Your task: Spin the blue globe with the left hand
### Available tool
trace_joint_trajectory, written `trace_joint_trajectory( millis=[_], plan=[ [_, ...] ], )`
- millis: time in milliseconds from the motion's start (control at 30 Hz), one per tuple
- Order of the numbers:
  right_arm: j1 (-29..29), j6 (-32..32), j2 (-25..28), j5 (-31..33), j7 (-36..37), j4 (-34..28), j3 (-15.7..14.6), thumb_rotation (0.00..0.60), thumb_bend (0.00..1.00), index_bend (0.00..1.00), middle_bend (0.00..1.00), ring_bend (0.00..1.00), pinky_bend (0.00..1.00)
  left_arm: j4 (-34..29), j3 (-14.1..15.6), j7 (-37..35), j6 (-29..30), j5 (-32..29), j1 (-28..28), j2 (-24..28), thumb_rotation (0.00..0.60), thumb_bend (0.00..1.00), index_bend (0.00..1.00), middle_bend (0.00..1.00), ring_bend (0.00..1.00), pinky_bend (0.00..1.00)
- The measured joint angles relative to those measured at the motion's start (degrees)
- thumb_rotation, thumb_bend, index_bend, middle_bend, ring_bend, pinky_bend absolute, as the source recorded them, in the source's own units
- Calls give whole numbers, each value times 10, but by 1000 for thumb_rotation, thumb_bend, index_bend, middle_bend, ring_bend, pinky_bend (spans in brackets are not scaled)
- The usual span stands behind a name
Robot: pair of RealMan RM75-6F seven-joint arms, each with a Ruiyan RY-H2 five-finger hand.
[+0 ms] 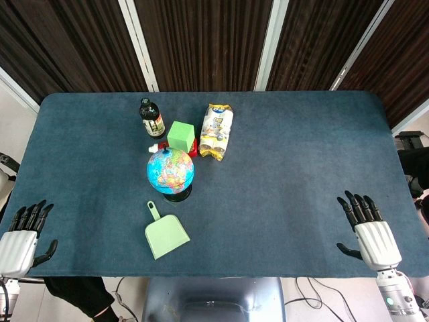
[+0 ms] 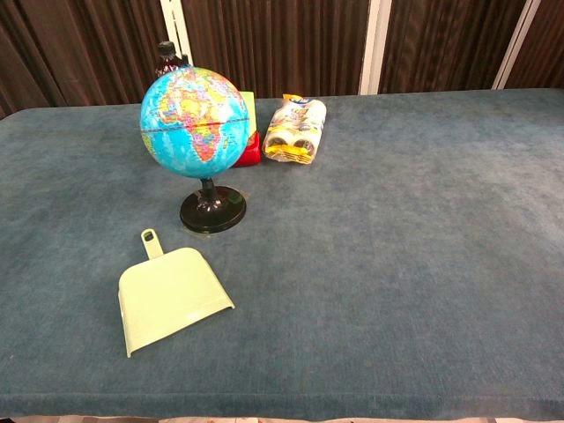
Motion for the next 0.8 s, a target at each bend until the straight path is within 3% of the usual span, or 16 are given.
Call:
trace_joint_trajectory(
  millis=[267, 567, 667, 800],
  plan=[
    [0, 0, 5, -3, 6, -3, -2, 600, 155, 0, 0, 0, 0, 11, 1, -24, -1, 19, -8, -9, 600, 385, 0, 0, 0, 38],
    [-3, 4, 16, 2, 28, -3, 0, 600, 155, 0, 0, 0, 0, 44, -10, -257, 13, 76, -48, -77, 600, 381, 0, 0, 0, 0],
    [-2, 0, 20, 6, 37, -3, 1, 600, 154, 0, 0, 0, 0, 25, -22, -296, 0, 82, -77, -109, 600, 380, 0, 0, 0, 0],
    [0, -6, 24, 12, 43, -3, 2, 600, 155, 0, 0, 0, 0, -26, -49, -283, -55, 59, -118, -118, 600, 369, 0, 0, 0, 0]
  ],
)
